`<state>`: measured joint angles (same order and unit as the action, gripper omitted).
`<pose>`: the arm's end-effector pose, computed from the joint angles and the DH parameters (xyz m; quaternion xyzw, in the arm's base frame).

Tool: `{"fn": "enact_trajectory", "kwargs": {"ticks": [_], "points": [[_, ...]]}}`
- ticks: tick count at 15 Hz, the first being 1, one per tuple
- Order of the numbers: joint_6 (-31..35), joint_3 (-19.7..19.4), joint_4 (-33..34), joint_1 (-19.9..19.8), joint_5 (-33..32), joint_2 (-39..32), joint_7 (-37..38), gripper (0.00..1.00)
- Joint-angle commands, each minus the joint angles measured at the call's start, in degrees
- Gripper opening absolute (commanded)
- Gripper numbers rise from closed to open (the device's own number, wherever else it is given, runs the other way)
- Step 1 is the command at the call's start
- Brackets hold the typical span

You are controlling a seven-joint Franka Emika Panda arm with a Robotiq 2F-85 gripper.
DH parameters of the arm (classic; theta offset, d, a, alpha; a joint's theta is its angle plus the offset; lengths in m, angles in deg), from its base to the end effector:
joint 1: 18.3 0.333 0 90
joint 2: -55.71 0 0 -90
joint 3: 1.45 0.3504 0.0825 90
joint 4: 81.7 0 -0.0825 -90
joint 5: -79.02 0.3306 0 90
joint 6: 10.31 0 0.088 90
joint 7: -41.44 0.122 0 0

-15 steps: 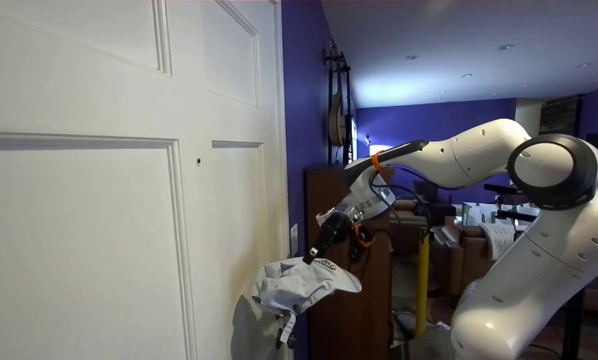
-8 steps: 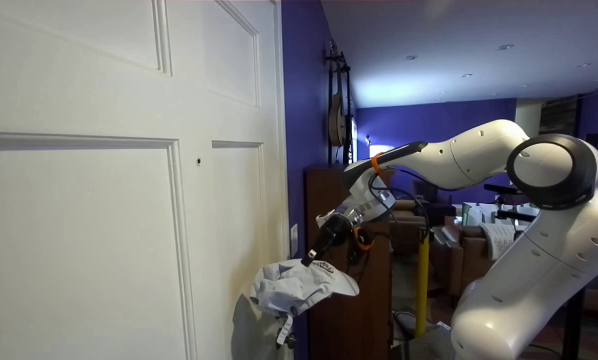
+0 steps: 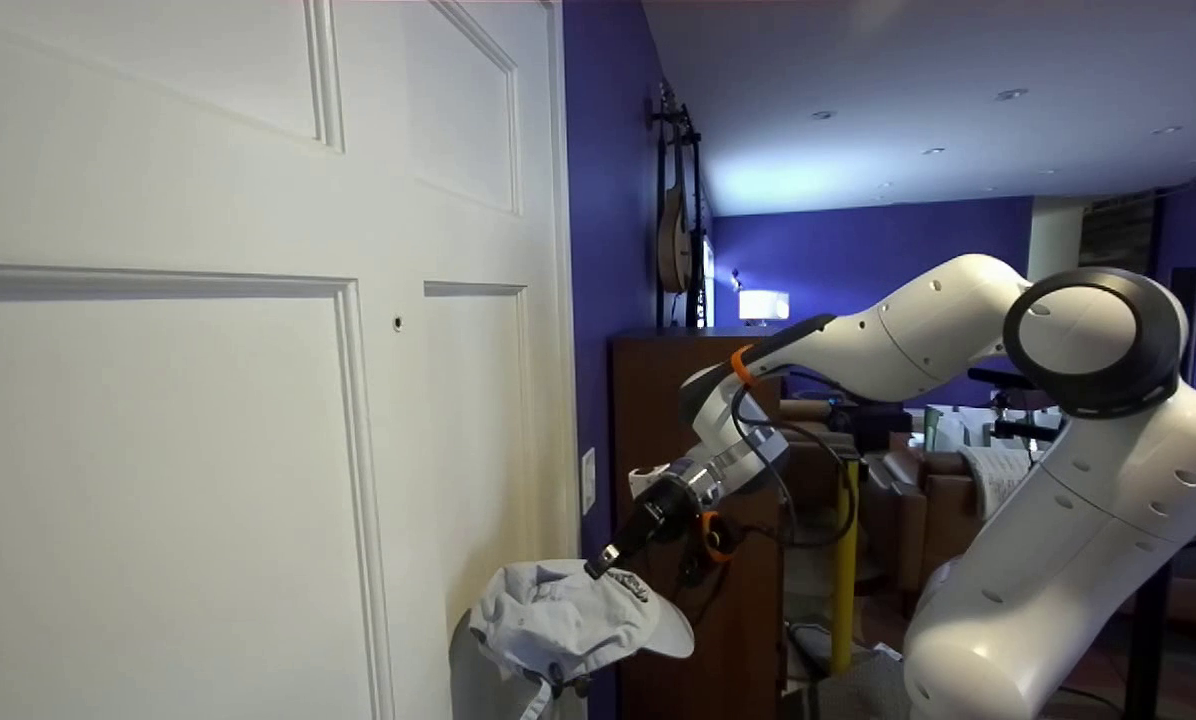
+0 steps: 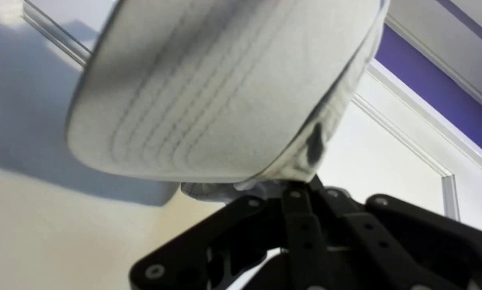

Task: Remove the white cap from the cabinet top and hang it on the door coat hanging hook

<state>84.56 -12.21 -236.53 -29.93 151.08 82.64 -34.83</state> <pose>0.2993 -0.0114 0.4636 -0.7611 -0.1637 -0.2763 0.5635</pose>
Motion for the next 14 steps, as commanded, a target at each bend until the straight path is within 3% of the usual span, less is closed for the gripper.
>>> {"fn": "enact_trajectory", "kwargs": {"ticks": [1, 9, 14], "points": [[1.83, 2.02, -2.33, 1.49, 7.47, -2.04, -9.08, 0.01], [2.24, 6.88, -1.12, 4.59, 18.42, -12.77, -28.04, 0.01], [4.81, 8.18, 0.43, 5.2, 21.71, -19.92, -35.15, 0.01]]}}
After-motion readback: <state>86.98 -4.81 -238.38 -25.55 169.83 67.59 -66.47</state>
